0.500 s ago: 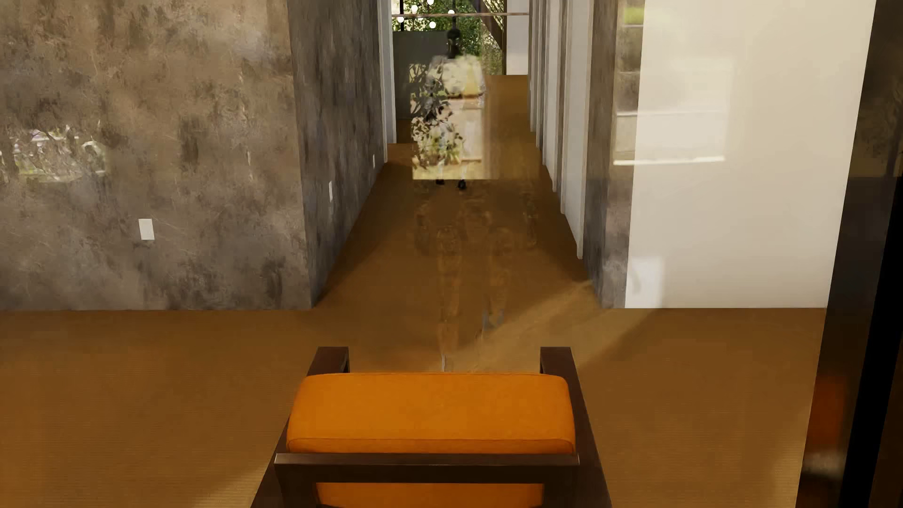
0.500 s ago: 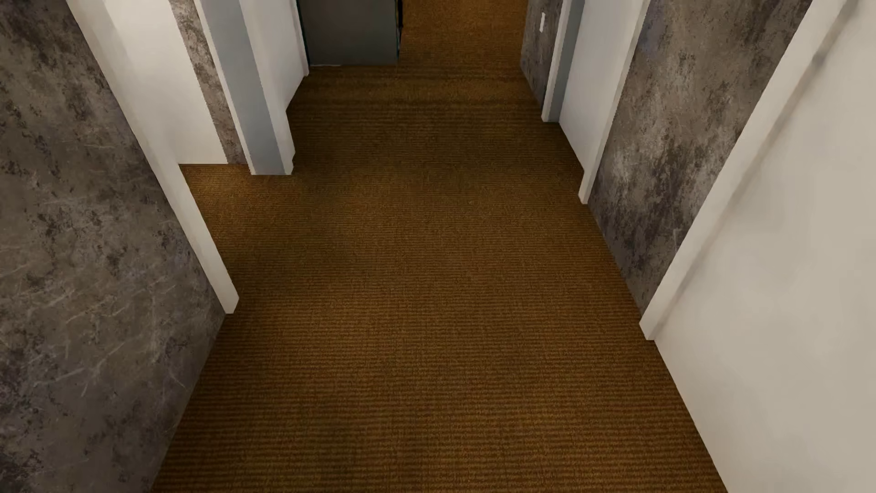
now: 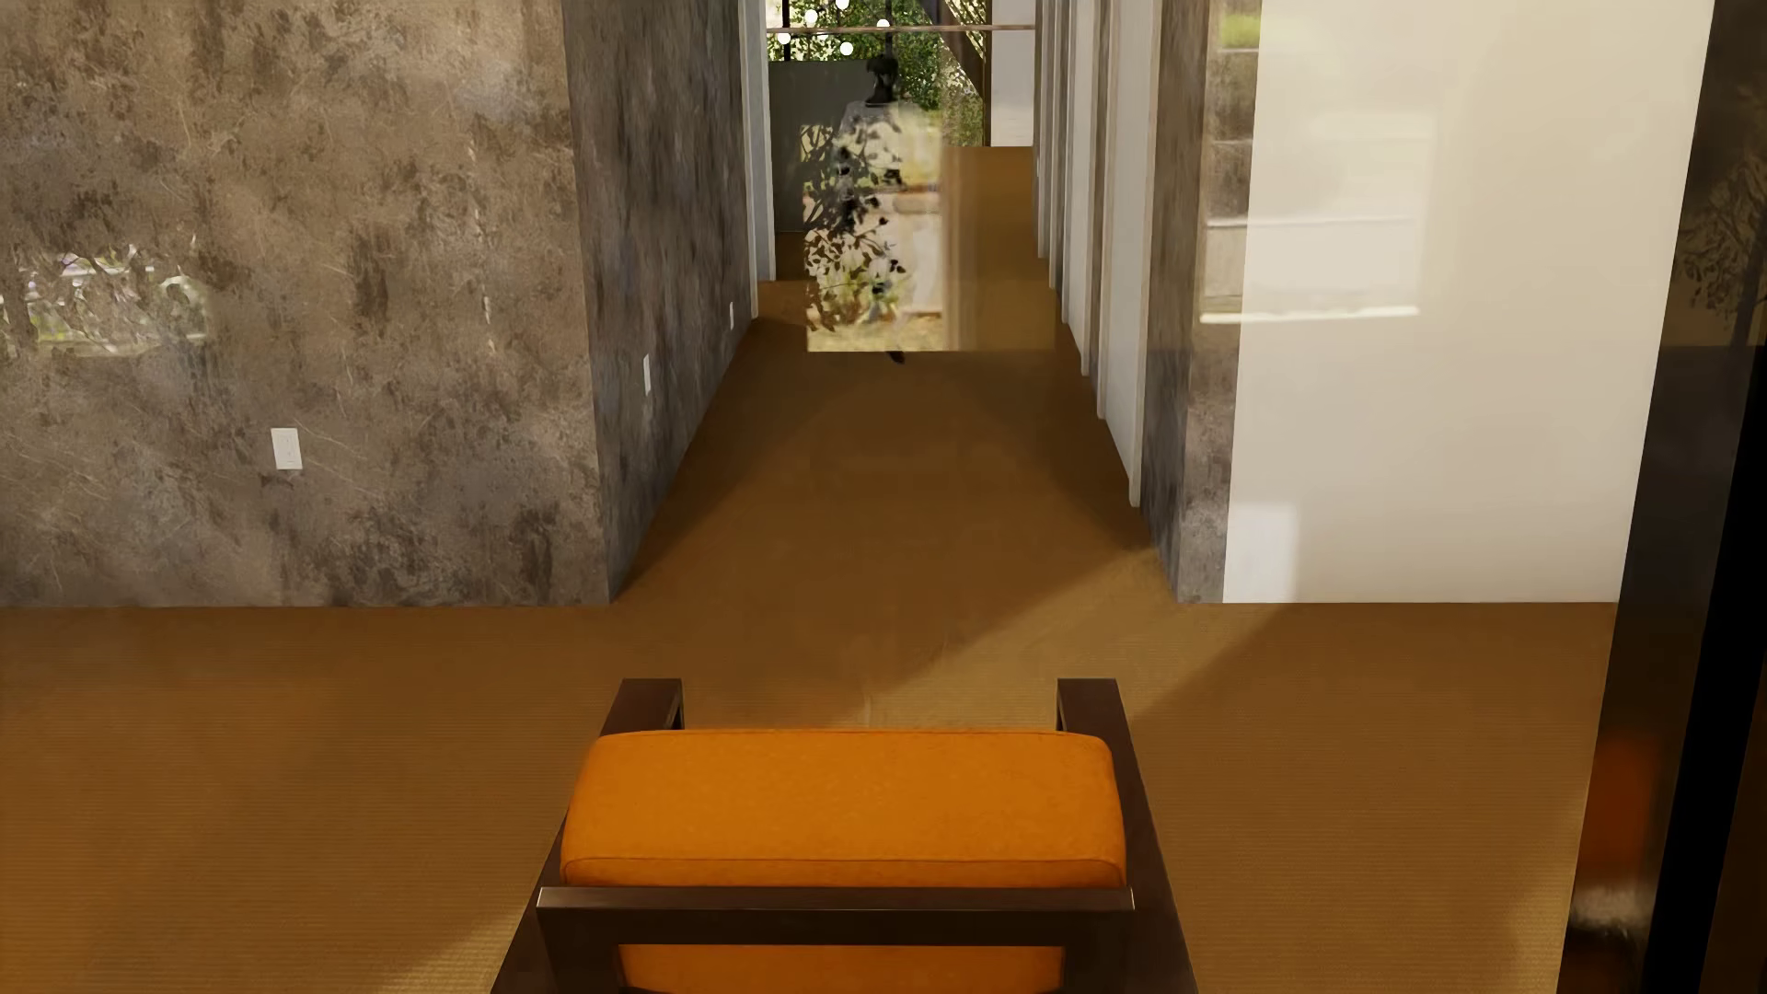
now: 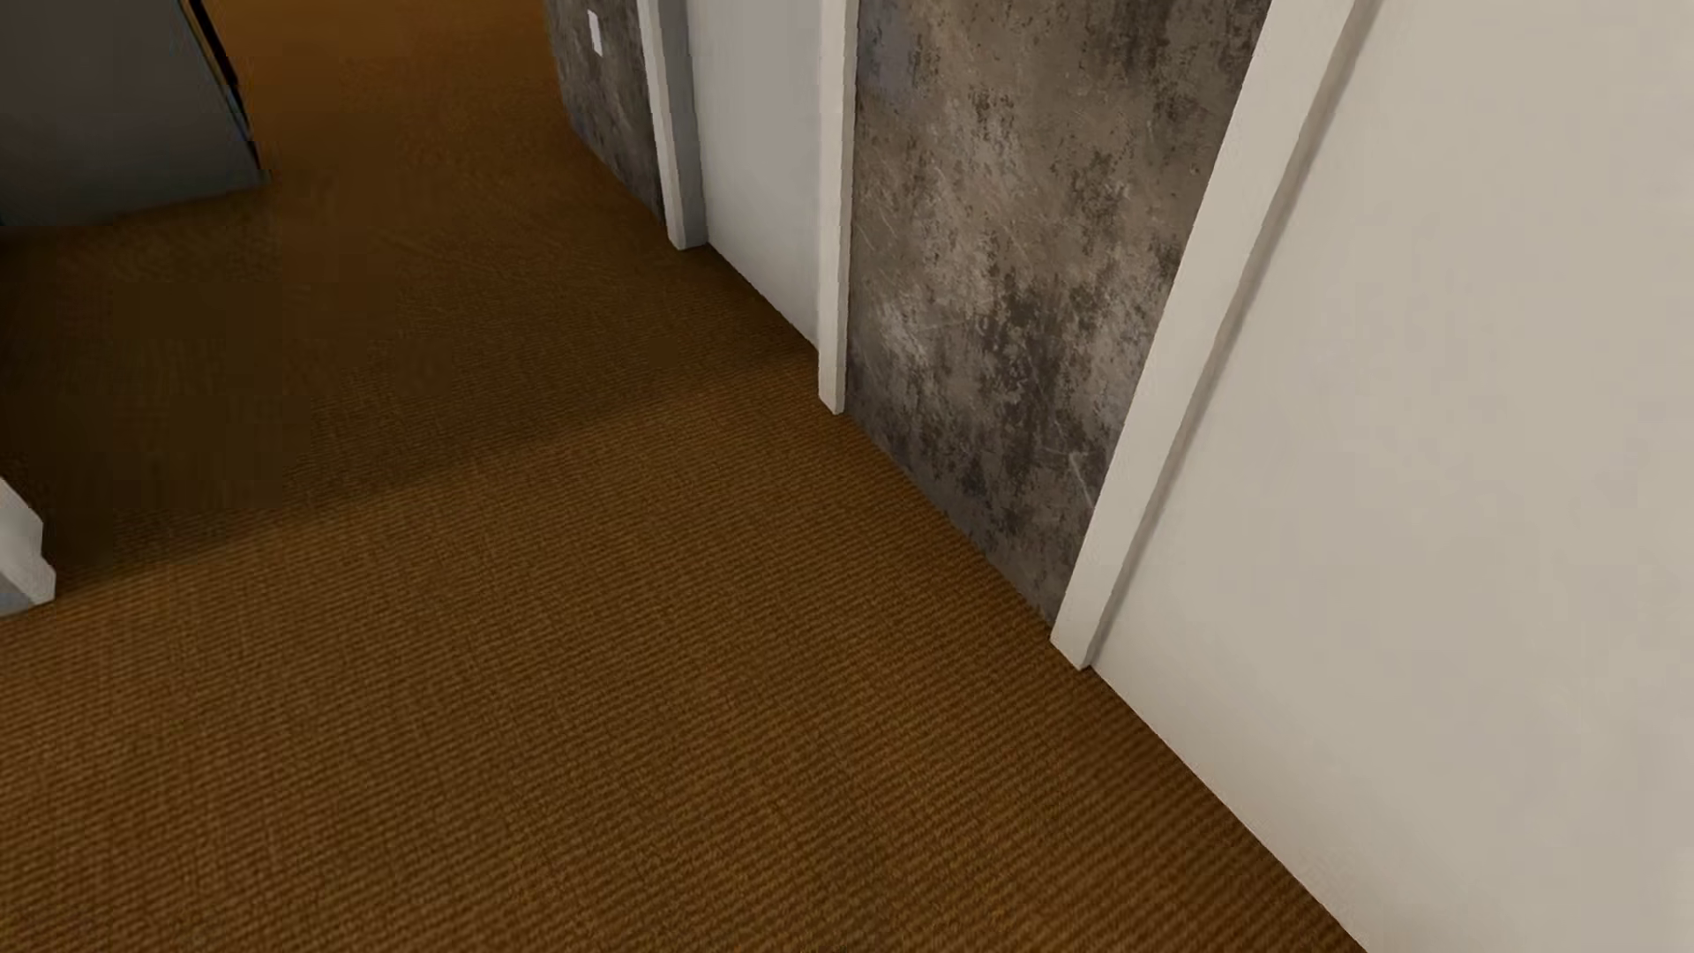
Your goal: Move towards the armchair
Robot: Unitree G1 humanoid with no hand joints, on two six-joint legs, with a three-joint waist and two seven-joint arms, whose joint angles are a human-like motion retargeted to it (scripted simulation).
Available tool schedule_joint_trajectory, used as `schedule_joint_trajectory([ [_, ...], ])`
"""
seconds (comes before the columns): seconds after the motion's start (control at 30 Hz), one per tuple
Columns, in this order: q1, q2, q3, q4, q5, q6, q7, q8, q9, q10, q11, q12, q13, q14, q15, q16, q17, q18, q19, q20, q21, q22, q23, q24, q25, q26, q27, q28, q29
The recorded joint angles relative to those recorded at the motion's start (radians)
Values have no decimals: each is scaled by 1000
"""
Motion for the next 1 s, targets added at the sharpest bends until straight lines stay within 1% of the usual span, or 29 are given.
schedule_joint_trajectory([
  [0.03,24,-30,-28,0,4,3,0,0,4,-15,-24,-14,24,-19,86,20,-9,0,0,31,0,-51,16,0,0,0,0,0,0],
  [0.07,46,-66,-41,-5,1,-1,0,0,3,-28,-29,-26,53,-37,206,39,-22,0,0,79,-14,-96,15,0,0,0,0,0,0],
  [0.1,73,-92,-44,-12,-9,-9,0,0,0,-38,-36,-33,75,-57,287,53,-37,0,0,138,-27,-123,7,0,0,0,0,0,0],
  [0.2,133,-93,-70,-20,-30,-30,0,0,-7,-45,-112,-37,107,-97,294,73,-72,0,0,347,-50,-133,-22,0,0,0,0,0,0],
  [0.23,145,-93,-78,-19,-35,-39,0,0,-7,-43,-138,-43,108,-110,294,81,-85,0,0,398,-40,-123,-39,0,0,0,0,0,0],
  [0.27,155,-108,-78,-19,-42,-44,0,0,-10,-40,-154,-52,103,-124,292,88,-83,0,0,428,-66,-105,-26,0,0,0,0,0,0],
  [0.33,167,-139,-92,-17,-47,-45,0,0,-13,-37,-175,-60,94,-149,251,103,-95,0,0,422,-85,-79,-40,0,0,0,0,0,0],
  [0.43,177,-157,-135,4,-33,-37,0,0,0,-24,-216,-69,68,-180,148,127,-96,0,0,380,-119,-60,-64,0,0,0,0,0,0],
  [0.5,171,-171,-160,18,-27,-34,0,0,8,-13,-244,-68,61,-174,84,123,-93,0,0,360,-133,-77,-84,0,0,0,0,0,0],
  [0.57,185,-217,-164,25,-23,-38,0,0,12,-31,-254,-62,60,-160,30,115,-88,0,0,349,-133,-106,-101,0,0,0,0,0,0],
  [0.63,193,-276,-173,30,-12,-37,0,0,18,-53,-250,-72,54,-155,8,109,-81,0,0,322,-121,-116,-96,0,0,0,0,0,0],
  [0.77,201,-343,-230,32,13,-36,0,0,52,-90,-260,-129,71,-172,-11,103,-62,0,0,258,-91,-162,-77,0,0,0,0,0,0],
  [0.87,186,-389,-227,48,8,-43,0,0,64,-69,-270,-167,107,-183,-106,117,-41,0,0,221,-31,-268,-58,0,0,0,0,0,0],
  [0.93,196,-415,-235,62,-8,-35,0,0,69,-58,-255,-168,121,-195,-167,114,-30,0,0,202,10,-334,-45,0,0,0,0,0,0],
  [0.97,212,-442,-239,60,-22,-32,0,0,66,-64,-233,-161,126,-195,-165,108,-23,0,0,201,25,-362,-38,0,0,0,0,0,0],
  [1.0,249,-464,-248,58,-34,-26,0,0,66,-83,-203,-149,133,-186,-123,99,-17,0,0,202,27,-377,-34,0,0,0,0,0,0],
])
